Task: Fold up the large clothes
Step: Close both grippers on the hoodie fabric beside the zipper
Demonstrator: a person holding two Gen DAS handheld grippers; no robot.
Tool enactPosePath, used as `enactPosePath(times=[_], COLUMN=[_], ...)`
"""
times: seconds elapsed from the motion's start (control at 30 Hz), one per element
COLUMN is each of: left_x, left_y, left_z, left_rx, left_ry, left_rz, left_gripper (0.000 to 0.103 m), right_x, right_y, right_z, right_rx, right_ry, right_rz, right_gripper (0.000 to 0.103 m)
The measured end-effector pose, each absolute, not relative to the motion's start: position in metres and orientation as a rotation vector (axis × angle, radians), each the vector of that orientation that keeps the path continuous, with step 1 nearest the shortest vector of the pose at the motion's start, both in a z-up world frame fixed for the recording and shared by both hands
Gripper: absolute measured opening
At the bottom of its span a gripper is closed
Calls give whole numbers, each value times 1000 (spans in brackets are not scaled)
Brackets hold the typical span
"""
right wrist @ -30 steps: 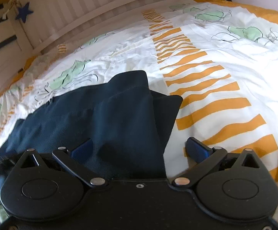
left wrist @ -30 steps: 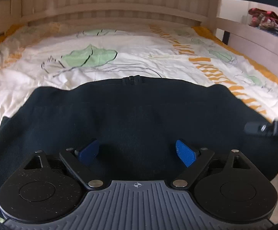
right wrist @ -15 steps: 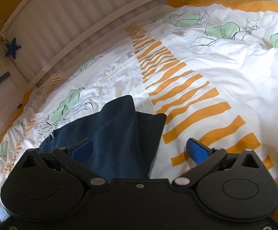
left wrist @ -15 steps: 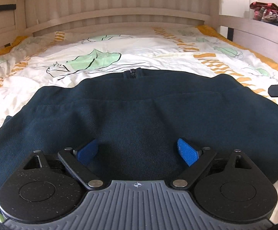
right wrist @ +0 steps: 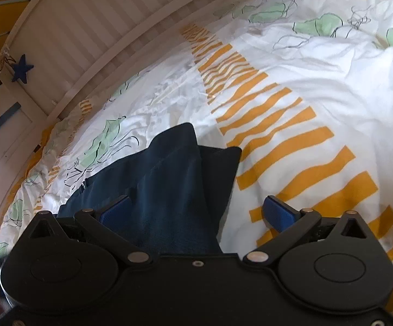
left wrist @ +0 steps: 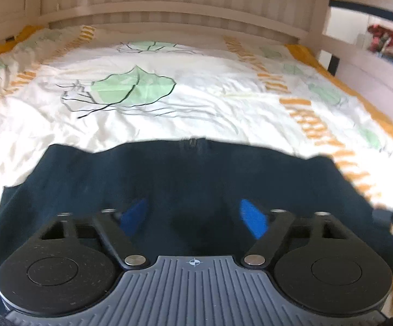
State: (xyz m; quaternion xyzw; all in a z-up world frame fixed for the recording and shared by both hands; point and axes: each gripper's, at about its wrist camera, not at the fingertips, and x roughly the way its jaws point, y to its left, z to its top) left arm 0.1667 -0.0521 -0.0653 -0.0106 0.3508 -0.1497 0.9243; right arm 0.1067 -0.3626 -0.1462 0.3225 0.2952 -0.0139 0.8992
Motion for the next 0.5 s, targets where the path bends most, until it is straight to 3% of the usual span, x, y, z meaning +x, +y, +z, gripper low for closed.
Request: enactPosePath(times=[0.1, 0.17, 0.5], left_x=[192, 204, 212], left_y=[-51, -55, -54], left_z=[-76, -89, -98], left_rx=[-99, -98, -94], left_ry=[780, 816, 835], left_rz=[-346, -328, -318], left_gripper=[32, 26, 23], right_x=[108, 109, 143], right_y=[-362, -362, -364], right_z=[-148, -150, -161], right_rx=[697, 711, 846], right_ry=[623, 635, 746], right_rz=[-4, 11, 248], right_gripper=[102, 102, 103])
